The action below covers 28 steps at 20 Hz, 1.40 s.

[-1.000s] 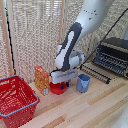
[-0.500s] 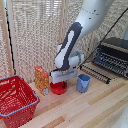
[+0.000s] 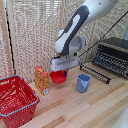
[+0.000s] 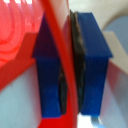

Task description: Please locate the crimson dish within your space. Move your hand towards it gently. Tenderly hold the bowl carefully using your fingers and raise it. With caution, shift it towards the basket. Kindly let loose of the dish to drop it in the basket.

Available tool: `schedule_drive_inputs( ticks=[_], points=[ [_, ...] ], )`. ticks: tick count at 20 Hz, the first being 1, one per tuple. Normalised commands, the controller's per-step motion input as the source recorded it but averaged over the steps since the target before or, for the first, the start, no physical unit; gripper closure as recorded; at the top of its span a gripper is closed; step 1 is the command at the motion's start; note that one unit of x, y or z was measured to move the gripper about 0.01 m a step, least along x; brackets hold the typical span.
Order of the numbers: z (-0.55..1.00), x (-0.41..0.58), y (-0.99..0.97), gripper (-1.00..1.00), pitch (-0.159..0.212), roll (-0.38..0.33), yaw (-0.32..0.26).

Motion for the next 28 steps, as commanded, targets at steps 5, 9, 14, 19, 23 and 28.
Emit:
schedule_drive_inputs(
  ticks=[5, 9, 14, 19, 23, 28],
  points=[
    [0.67, 0.226, 0.06, 1.00, 0.145, 0.143, 0.031],
    [0.56, 0.154, 0.38, 1.00, 0.162, 0.167, 0.058],
    [0.57, 0.015, 0.74, 1.00, 0.116, 0.155, 0.020],
    [0.66, 0.013, 0.83, 1.00, 0.049, 0.071, 0.000],
    [0.61, 0.034, 0.89, 1.00, -0.001, -0.006, -0.031],
    [0.46, 0.161, 0.85, 1.00, -0.044, -0.055, -0.060]
  ],
)
